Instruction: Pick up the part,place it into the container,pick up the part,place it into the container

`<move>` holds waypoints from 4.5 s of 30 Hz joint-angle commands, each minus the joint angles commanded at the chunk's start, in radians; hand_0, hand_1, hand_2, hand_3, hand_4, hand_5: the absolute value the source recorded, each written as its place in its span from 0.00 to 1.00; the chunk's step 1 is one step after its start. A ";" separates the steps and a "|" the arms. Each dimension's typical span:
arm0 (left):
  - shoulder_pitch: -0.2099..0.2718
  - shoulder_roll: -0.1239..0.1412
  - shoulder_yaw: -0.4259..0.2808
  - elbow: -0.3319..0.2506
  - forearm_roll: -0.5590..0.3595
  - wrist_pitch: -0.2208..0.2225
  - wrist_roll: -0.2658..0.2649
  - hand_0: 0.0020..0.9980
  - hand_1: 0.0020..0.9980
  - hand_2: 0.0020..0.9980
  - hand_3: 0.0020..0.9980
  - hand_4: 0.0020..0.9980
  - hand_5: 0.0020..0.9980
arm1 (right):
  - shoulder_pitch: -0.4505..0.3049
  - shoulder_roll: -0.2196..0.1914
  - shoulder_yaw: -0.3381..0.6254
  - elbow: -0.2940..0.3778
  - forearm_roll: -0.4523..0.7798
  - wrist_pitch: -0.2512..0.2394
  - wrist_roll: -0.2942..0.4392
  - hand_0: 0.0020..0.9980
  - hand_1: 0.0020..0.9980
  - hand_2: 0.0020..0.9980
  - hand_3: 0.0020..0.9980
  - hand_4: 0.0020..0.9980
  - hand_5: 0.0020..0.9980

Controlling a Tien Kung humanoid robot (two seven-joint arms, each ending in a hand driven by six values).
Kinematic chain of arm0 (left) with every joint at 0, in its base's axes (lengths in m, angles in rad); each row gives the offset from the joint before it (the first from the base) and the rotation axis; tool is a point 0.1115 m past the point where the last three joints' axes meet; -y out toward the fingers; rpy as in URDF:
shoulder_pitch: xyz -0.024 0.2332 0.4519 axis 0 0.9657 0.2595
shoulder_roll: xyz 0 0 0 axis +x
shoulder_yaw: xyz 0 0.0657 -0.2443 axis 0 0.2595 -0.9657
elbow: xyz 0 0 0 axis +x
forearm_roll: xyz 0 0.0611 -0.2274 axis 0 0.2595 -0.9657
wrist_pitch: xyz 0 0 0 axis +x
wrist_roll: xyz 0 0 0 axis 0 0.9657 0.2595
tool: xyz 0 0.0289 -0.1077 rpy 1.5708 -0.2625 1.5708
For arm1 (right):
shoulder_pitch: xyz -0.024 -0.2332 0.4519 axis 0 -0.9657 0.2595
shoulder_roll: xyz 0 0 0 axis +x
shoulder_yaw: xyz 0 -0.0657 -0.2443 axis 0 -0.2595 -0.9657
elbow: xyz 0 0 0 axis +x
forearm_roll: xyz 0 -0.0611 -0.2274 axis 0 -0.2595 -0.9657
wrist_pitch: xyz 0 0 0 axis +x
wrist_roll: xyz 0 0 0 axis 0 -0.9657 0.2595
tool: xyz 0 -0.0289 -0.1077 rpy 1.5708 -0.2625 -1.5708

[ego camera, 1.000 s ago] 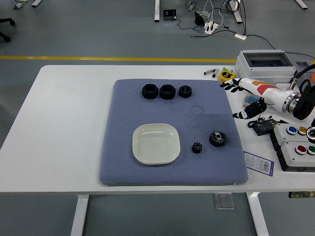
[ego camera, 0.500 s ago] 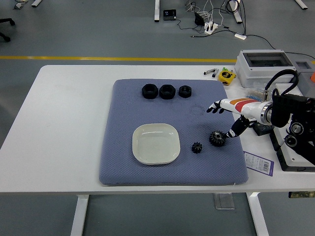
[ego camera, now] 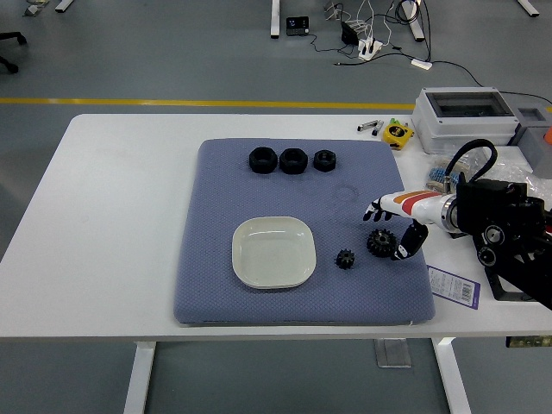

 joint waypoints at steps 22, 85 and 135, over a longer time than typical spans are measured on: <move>0.008 0.000 -0.005 0.000 0.016 0.000 0.005 0.71 0.62 0.64 0.57 0.62 0.70 | -0.017 0.032 -0.037 -0.072 -0.024 -0.064 0.030 0.72 0.68 0.72 0.70 0.88 0.16; -0.008 0.003 0.009 0.000 -0.016 0.003 -0.002 0.71 0.61 0.64 0.57 0.62 0.70 | 0.136 0.162 -0.149 0.170 -0.013 -0.131 0.021 0.43 0.45 0.49 0.46 0.61 0.06; 0.001 0.002 -0.019 0.000 0.026 0.006 0.004 0.71 0.61 0.64 0.57 0.62 0.70 | 0.018 0.108 -0.038 0.004 0.008 -0.045 0.033 0.46 0.56 0.59 0.53 0.89 0.23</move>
